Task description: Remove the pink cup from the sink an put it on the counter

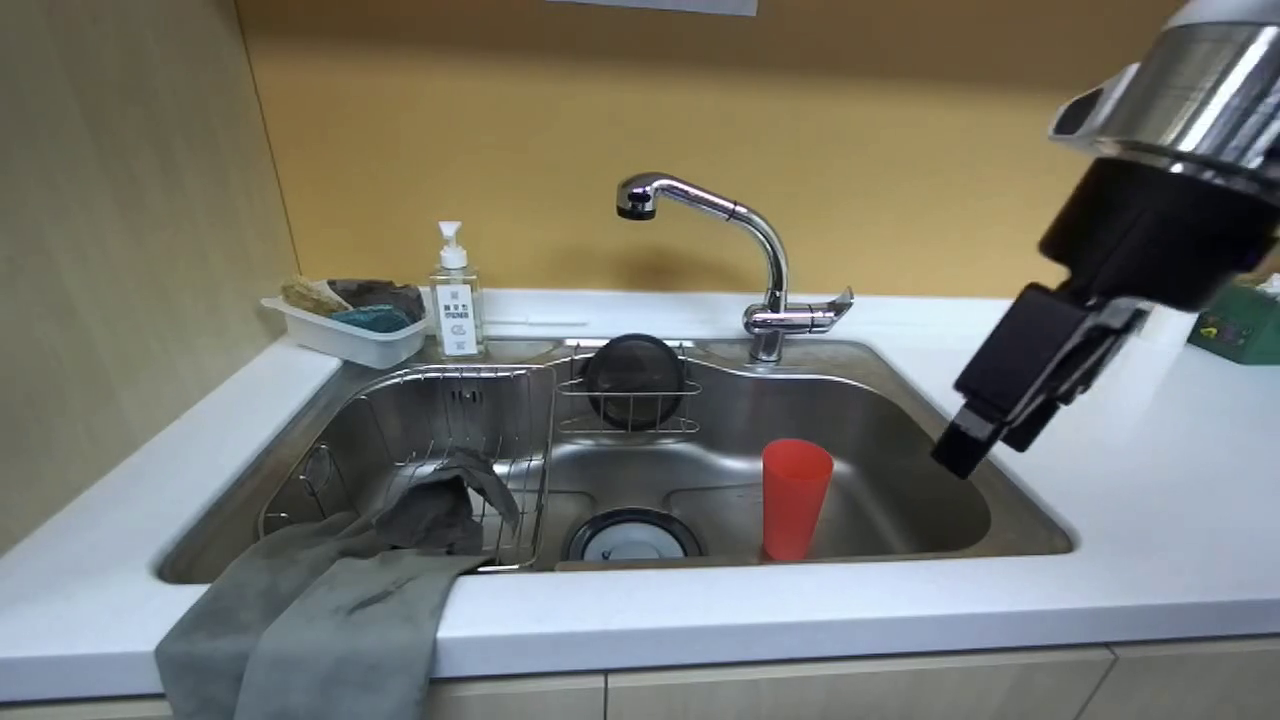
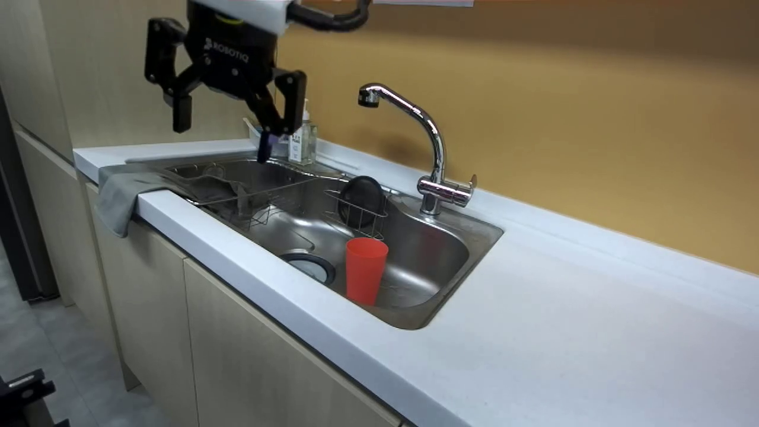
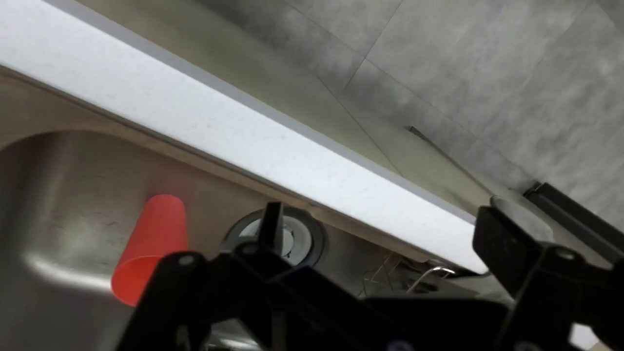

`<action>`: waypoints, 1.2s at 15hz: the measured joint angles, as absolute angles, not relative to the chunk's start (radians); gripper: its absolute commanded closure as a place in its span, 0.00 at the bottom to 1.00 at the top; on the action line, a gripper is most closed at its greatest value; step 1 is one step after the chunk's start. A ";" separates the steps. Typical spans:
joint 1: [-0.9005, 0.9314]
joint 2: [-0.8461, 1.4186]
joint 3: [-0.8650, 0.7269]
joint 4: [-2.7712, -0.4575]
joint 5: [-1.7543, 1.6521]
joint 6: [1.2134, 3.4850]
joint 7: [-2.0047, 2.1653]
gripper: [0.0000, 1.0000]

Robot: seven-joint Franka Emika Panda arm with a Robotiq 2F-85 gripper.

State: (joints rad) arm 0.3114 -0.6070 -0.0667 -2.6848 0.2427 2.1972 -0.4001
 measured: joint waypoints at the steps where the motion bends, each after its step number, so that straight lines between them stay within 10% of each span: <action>1: 0.329 -0.557 -0.059 -2.658 0.256 2.197 -0.408 0.00; 18: 0.259 -0.103 0.073 -2.447 0.232 2.499 -0.396 0.00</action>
State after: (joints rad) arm 0.2594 -0.1034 0.0733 -2.4468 0.2323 2.4993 -0.3957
